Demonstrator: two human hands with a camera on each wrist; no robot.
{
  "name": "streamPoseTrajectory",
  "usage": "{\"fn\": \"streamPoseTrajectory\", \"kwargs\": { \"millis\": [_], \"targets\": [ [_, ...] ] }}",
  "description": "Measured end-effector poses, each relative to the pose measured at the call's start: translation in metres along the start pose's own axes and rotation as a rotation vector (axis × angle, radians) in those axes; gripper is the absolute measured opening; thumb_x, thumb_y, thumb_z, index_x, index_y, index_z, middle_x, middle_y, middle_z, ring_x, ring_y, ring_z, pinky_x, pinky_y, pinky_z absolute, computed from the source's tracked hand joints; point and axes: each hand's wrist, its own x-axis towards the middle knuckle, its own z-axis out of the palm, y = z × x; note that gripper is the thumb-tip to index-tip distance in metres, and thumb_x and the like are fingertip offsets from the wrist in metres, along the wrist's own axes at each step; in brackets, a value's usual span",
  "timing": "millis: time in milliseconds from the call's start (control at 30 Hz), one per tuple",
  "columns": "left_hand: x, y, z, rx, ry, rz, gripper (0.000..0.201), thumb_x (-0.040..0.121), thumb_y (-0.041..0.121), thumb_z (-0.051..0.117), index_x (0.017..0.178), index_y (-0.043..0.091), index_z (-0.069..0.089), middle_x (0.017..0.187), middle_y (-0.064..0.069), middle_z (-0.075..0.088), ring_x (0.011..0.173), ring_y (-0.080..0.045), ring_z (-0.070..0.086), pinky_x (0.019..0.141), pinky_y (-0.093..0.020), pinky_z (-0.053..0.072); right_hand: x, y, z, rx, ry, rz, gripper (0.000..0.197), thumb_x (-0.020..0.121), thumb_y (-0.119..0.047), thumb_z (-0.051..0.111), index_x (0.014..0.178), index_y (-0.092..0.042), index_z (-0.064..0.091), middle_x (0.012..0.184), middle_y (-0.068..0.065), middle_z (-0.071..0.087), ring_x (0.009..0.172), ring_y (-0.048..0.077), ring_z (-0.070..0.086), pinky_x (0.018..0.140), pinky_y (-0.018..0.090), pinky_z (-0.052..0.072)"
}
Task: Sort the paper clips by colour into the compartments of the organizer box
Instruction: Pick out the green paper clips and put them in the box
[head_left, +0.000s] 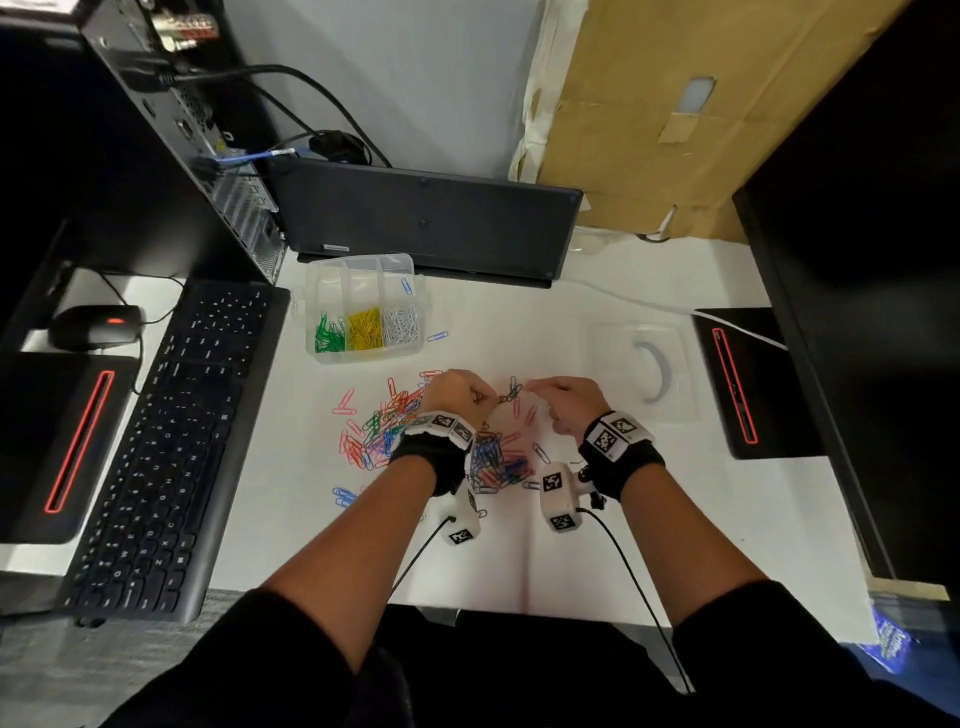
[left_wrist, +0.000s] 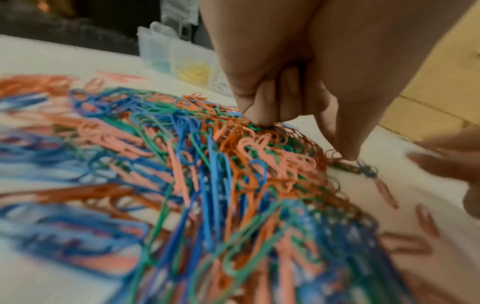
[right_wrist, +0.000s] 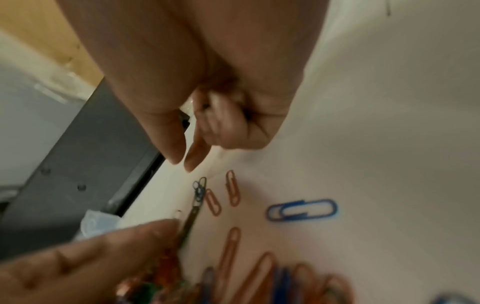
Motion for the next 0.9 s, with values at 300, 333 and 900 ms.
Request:
{"fn": "streamPoseTrajectory", "kwargs": {
  "millis": [300,333,900],
  "targets": [
    [-0.001,-0.018,-0.023,-0.087,0.118,-0.142,0.013,0.079,0.033,0.076,0.085,0.022,0.078,0.077,0.010,0.065,0.068,-0.005,0.057,0.066,-0.016,0.043,0.001,-0.018,0.020,-0.565,0.208,-0.255,0.026,0.077,-0.041,0.078,0.086,-0.017,0.077,0.091,-0.005,0.070,0.087,0.011,0.061,0.076,0.023,0.047],
    [-0.001,-0.018,-0.025,-0.054,0.115,-0.140,0.010,0.081,0.030,0.074,0.085,0.022,0.077,0.077,0.010,0.065,0.068,-0.006,0.056,0.065,-0.017,0.042,0.001,-0.018,0.021,-0.587,0.199,-0.268,0.022,0.079,-0.038,0.077,0.084,-0.016,0.078,0.092,-0.003,0.072,0.088,0.014,0.064,0.075,0.023,0.049],
    [-0.004,0.000,-0.008,0.169,-0.066,0.056,0.007,0.083,0.027,0.072,0.084,0.021,0.074,0.084,0.003,0.071,0.074,-0.013,0.060,0.064,-0.020,0.040,0.009,0.002,-0.022,-0.059,0.100,0.024,0.025,0.086,-0.030,0.074,0.102,-0.011,0.073,0.060,-0.005,0.053,0.053,0.012,0.044,0.042,0.021,0.039]
  ]
}}
